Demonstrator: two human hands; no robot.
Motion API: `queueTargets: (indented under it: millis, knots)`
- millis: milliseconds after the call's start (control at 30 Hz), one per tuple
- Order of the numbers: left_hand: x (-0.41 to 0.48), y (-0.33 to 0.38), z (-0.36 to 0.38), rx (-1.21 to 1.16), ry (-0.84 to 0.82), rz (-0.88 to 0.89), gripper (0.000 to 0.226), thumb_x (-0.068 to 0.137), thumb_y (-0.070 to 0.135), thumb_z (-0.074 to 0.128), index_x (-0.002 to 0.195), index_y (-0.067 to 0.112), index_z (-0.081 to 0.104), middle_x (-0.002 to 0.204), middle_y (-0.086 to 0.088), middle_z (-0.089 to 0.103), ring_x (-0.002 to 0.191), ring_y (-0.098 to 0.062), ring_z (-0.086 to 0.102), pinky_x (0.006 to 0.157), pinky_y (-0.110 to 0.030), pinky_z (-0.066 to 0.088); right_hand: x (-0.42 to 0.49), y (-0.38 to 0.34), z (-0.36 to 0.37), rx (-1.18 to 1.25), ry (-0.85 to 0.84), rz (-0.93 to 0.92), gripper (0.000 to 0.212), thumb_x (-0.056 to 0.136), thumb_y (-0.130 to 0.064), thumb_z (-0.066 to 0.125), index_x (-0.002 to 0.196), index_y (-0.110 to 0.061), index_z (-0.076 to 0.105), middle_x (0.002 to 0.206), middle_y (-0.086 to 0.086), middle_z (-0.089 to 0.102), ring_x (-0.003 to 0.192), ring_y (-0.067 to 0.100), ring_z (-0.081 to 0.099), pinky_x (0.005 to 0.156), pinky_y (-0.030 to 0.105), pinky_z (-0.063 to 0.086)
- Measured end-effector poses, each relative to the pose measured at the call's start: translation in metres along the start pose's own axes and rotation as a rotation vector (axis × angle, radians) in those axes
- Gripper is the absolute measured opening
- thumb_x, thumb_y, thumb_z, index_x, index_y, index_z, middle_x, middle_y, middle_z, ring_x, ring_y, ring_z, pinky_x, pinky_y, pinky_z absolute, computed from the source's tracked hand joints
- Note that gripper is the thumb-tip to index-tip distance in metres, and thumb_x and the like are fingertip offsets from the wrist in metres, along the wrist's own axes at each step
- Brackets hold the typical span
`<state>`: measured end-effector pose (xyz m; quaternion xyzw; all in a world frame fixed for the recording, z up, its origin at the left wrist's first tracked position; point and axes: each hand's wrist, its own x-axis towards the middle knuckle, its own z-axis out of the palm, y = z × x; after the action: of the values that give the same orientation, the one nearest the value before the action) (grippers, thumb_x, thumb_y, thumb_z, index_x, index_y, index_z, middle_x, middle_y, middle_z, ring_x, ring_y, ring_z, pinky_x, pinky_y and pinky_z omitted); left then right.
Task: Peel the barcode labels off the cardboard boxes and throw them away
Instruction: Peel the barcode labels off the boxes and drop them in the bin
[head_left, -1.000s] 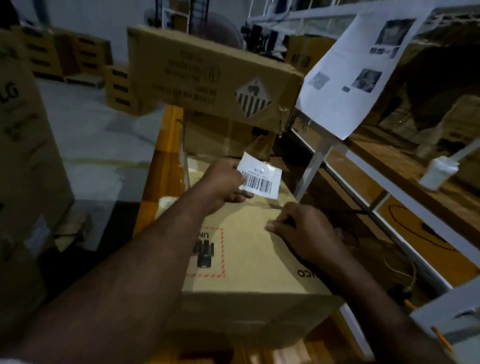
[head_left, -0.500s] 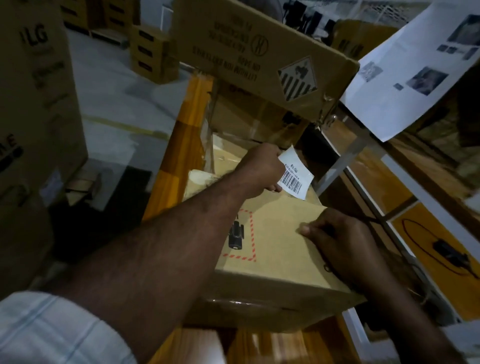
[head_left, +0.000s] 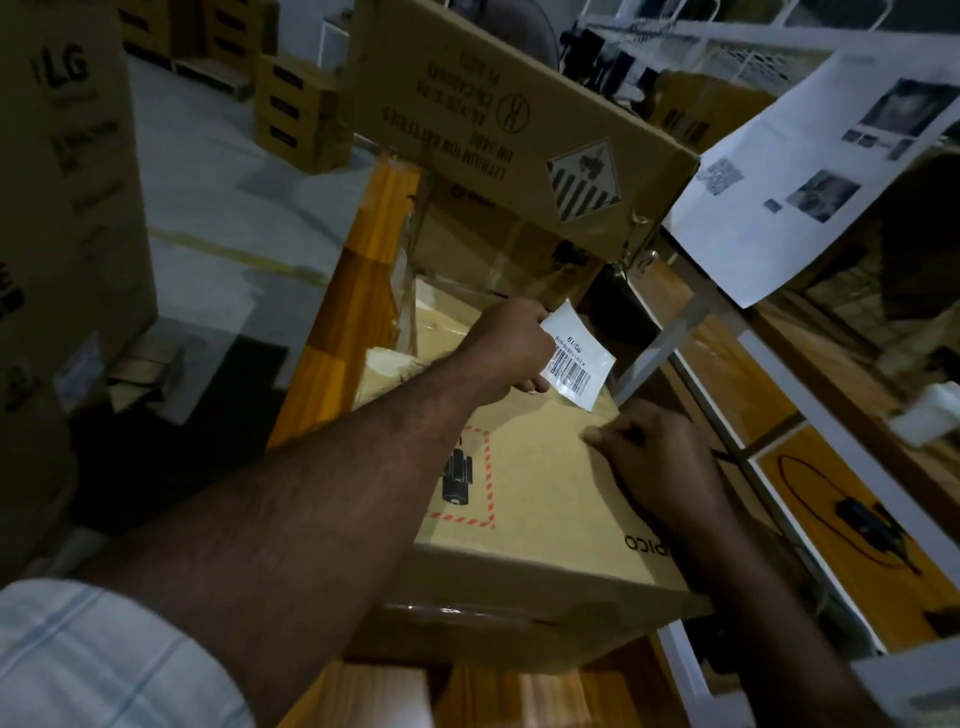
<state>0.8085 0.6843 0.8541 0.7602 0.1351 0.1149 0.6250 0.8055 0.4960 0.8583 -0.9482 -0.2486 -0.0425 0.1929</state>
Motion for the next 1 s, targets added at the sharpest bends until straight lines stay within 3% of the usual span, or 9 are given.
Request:
queueTargets:
  millis: [100, 267, 467, 600, 700, 800, 867, 933, 1000]
  knots:
    - [0.0, 0.0, -0.001, -0.039, 0.012, -0.018, 0.039, 0.093, 0.003, 0.041, 0.126, 0.015, 0.057, 0.091, -0.005, 0.07, 0.064, -0.026, 0.074, 0.047, -0.027, 0.05, 0.012, -0.017, 0.013, -0.014, 0.049, -0.035, 0.019, 0.084, -0.046, 0.068, 0.077, -0.029, 0.062, 0.085, -0.01, 0.067, 0.082, 0.013, 0.062, 0.076, 0.046, 0.055]
    - [0.003, -0.002, -0.002, -0.048, 0.017, -0.016, 0.04, 0.094, 0.003, 0.042, 0.129, 0.016, 0.057, 0.094, -0.004, 0.07, 0.062, -0.024, 0.073, 0.045, -0.025, 0.05, -0.037, 0.003, 0.003, 0.011, -0.032, -0.071, 0.024, 0.076, -0.064, 0.052, 0.08, -0.041, 0.061, 0.088, -0.02, 0.062, 0.088, 0.003, 0.06, 0.081, 0.049, 0.054]
    - [-0.001, 0.0, -0.004, -0.07, 0.008, -0.017, 0.036, 0.095, 0.002, 0.043, 0.126, 0.014, 0.057, 0.093, -0.005, 0.07, 0.061, -0.023, 0.071, 0.046, -0.027, 0.05, 0.013, -0.013, 0.013, -0.025, 0.075, -0.025, 0.017, 0.083, -0.046, 0.069, 0.075, -0.032, 0.061, 0.086, -0.015, 0.062, 0.09, 0.012, 0.059, 0.085, 0.052, 0.05]
    - [0.001, -0.001, -0.004, -0.074, 0.005, -0.019, 0.034, 0.095, 0.002, 0.043, 0.123, 0.013, 0.059, 0.095, -0.005, 0.071, 0.061, -0.024, 0.072, 0.046, -0.027, 0.05, -0.032, -0.012, 0.012, 0.0, -0.018, -0.097, 0.02, 0.081, -0.058, 0.058, 0.074, -0.04, 0.06, 0.085, -0.021, 0.06, 0.089, 0.004, 0.056, 0.083, 0.047, 0.052]
    - [0.002, -0.002, -0.004, -0.075, 0.007, -0.025, 0.035, 0.096, 0.003, 0.044, 0.127, 0.014, 0.057, 0.096, -0.006, 0.071, 0.061, -0.023, 0.071, 0.046, -0.026, 0.05, -0.025, 0.0, 0.002, -0.029, -0.01, -0.053, 0.02, 0.077, -0.06, 0.057, 0.076, -0.041, 0.062, 0.092, -0.02, 0.056, 0.093, 0.007, 0.055, 0.082, 0.047, 0.052]
    - [0.001, -0.001, -0.005, -0.074, 0.007, -0.024, 0.036, 0.097, 0.003, 0.044, 0.127, 0.014, 0.057, 0.099, -0.007, 0.071, 0.061, -0.023, 0.072, 0.046, -0.026, 0.05, -0.005, -0.018, 0.005, -0.068, 0.038, -0.004, 0.018, 0.088, -0.045, 0.063, 0.09, -0.028, 0.066, 0.098, -0.009, 0.059, 0.095, 0.013, 0.057, 0.08, 0.04, 0.052]
    - [0.002, -0.001, -0.006, -0.088, 0.014, -0.036, 0.035, 0.096, 0.002, 0.043, 0.124, 0.015, 0.06, 0.097, -0.006, 0.072, 0.063, -0.025, 0.073, 0.047, -0.027, 0.05, -0.018, -0.033, 0.009, -0.114, -0.049, -0.033, 0.032, 0.093, -0.053, 0.052, 0.111, -0.029, 0.063, 0.12, -0.006, 0.059, 0.108, 0.014, 0.055, 0.089, 0.036, 0.05]
    - [0.005, -0.002, -0.007, -0.102, 0.015, -0.053, 0.034, 0.096, 0.002, 0.042, 0.121, 0.015, 0.061, 0.096, -0.007, 0.073, 0.065, -0.027, 0.074, 0.049, -0.028, 0.051, -0.054, -0.041, 0.005, -0.157, -0.23, -0.04, 0.06, 0.092, -0.067, 0.031, 0.141, -0.036, 0.044, 0.153, -0.015, 0.036, 0.139, 0.009, 0.035, 0.108, 0.032, 0.035]
    - [0.007, -0.003, -0.005, -0.101, 0.01, -0.054, 0.034, 0.095, 0.002, 0.042, 0.12, 0.014, 0.06, 0.095, -0.006, 0.072, 0.064, -0.026, 0.074, 0.048, -0.028, 0.05, -0.082, -0.048, -0.009, -0.151, -0.356, 0.011, 0.079, 0.082, -0.075, 0.013, 0.151, -0.04, 0.027, 0.16, -0.024, 0.012, 0.146, 0.0, 0.013, 0.114, 0.028, 0.022]
